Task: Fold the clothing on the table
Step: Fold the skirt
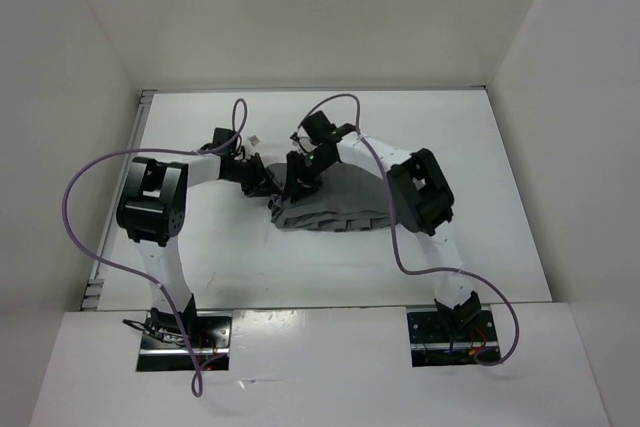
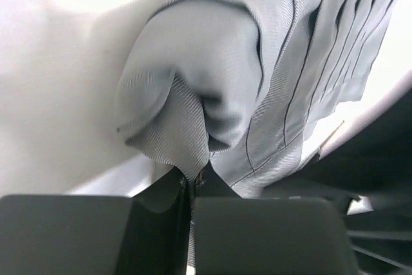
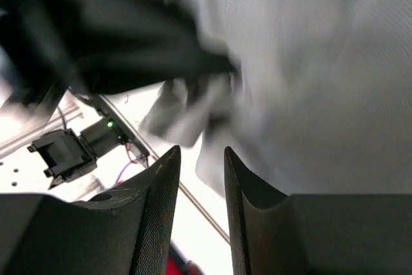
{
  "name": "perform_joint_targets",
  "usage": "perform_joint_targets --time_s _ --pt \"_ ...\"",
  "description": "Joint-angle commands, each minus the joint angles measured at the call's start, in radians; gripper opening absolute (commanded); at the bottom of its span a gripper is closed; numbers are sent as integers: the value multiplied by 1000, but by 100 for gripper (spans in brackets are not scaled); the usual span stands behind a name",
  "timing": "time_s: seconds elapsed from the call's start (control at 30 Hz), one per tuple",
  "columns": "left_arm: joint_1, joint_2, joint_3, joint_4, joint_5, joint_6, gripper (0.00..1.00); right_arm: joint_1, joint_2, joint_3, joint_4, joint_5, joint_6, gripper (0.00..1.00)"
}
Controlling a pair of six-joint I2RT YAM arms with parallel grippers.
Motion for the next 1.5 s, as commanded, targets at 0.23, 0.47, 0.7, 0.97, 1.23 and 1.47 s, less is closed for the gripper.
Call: perform_joint_targets --time_s 0.23,0.47,0.7,0.97,1.23,1.47 --pt "32 -104 91 -84 -29 63 0 -188 -273 -71 -105 325 -91 42" --pt "51 -126 129 -114 -4 73 0 -242 -152 -8 -100 332 -102 49" --pt "51 -146 165 -105 30 44 0 -242 -46 14 -69 310 -78 43" --pt "60 -164 211 -91 83 2 0 -231 -3 -23 -31 319 -58 20" --pt "11 -174 278 -44 116 -79 0 -167 82 15 33 201 20 19" --pt "-52 -123 298 38 116 -154 0 -118 187 144 67 80 56 19"
